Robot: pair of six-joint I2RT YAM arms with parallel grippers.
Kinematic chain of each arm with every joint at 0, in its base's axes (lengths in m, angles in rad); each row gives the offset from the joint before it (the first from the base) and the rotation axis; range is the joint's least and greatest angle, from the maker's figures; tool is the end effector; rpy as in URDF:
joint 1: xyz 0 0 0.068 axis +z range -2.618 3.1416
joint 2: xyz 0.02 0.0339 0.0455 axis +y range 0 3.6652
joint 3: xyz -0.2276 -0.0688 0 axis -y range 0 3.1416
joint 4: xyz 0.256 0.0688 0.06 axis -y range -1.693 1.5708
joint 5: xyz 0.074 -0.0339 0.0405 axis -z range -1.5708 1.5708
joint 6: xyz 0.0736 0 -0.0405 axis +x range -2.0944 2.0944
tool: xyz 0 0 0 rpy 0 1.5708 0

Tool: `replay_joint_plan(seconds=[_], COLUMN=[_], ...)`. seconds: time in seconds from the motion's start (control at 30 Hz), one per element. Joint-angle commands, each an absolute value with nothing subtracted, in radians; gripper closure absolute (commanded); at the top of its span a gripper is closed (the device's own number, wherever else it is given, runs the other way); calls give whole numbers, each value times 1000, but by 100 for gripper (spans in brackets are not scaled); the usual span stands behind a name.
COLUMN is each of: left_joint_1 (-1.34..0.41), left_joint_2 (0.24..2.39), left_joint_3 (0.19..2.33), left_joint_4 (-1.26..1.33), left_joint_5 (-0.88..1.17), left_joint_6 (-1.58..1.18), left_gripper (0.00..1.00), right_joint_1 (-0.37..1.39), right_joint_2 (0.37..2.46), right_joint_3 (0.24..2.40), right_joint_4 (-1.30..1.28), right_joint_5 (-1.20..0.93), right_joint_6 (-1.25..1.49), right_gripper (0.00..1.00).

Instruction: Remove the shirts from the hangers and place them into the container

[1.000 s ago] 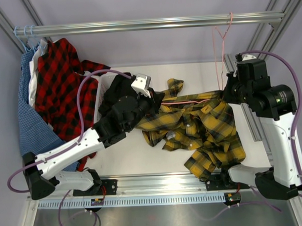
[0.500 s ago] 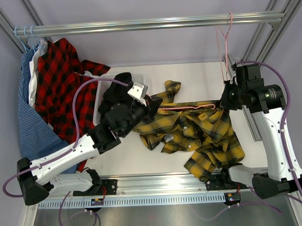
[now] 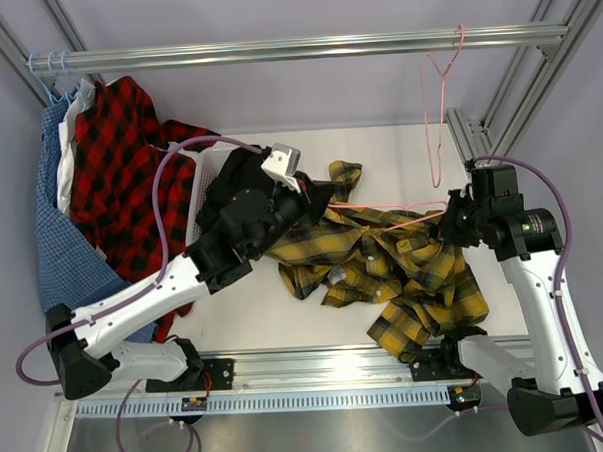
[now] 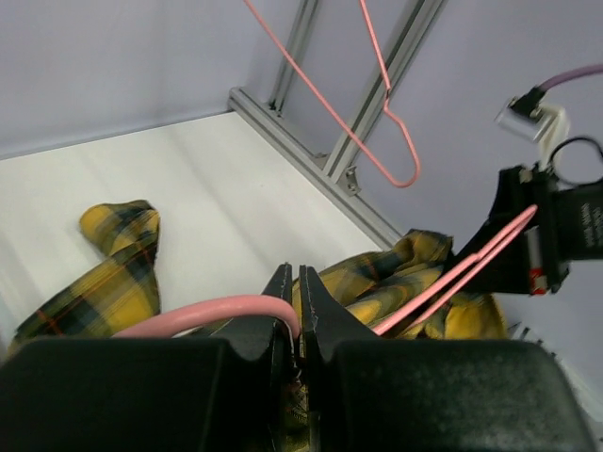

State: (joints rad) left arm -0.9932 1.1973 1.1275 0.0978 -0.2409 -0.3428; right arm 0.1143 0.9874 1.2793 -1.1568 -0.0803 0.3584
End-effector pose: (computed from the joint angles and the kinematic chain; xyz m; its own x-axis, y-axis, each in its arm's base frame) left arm 0.2014 -0.2769 0.3715 -0.2153 -0.2675 -0.9392 0.6487 0.6797 -0.3423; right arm 0.2160 0.0307 0.3224 -0.7660 0.2640 -0.5861 0.1103 0.9522 0.2847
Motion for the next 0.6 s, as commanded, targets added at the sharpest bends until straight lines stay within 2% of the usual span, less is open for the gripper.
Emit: replay_joint_plan(seconds=[0.0, 0.03, 0.07, 0.17, 0.3, 0.4, 0.5, 0.57], left_joint_1=[-974, -976, -976, -970, -953, -945, -939, -939], left_joint_2=[1227, 1242, 1258, 1285, 1318, 1333, 1364, 1382], left_joint_3=[1242, 1256, 1267, 1258, 1266, 1275, 1298, 1305], left_joint_4=[223, 215, 212, 222, 218, 207, 173, 161], left_joint_5=[-169, -167, -172, -189, -192, -190, -154, -132], left_joint_6=[-440, -443, -440, -430, -417, -396, -367, -361], left_gripper=[100, 100, 100, 100, 100, 100, 100, 100], right_joint_1=[89, 89, 87, 87, 89, 89, 89, 87], right_joint_2=[938, 924, 910, 874, 859, 850, 835, 833], right_joint_3=[1279, 1296, 1336, 1443, 1571, 1655, 1700, 1700], right_joint_4=[-1163, -1175, -1199, -1270, -1341, -1365, -1333, -1296], right_joint_5=[31, 40, 63, 142, 242, 255, 200, 56], right_joint_6=[339, 337, 333, 328, 328, 301, 235, 165], right_gripper=[90, 82, 62, 34, 21, 19, 17, 16])
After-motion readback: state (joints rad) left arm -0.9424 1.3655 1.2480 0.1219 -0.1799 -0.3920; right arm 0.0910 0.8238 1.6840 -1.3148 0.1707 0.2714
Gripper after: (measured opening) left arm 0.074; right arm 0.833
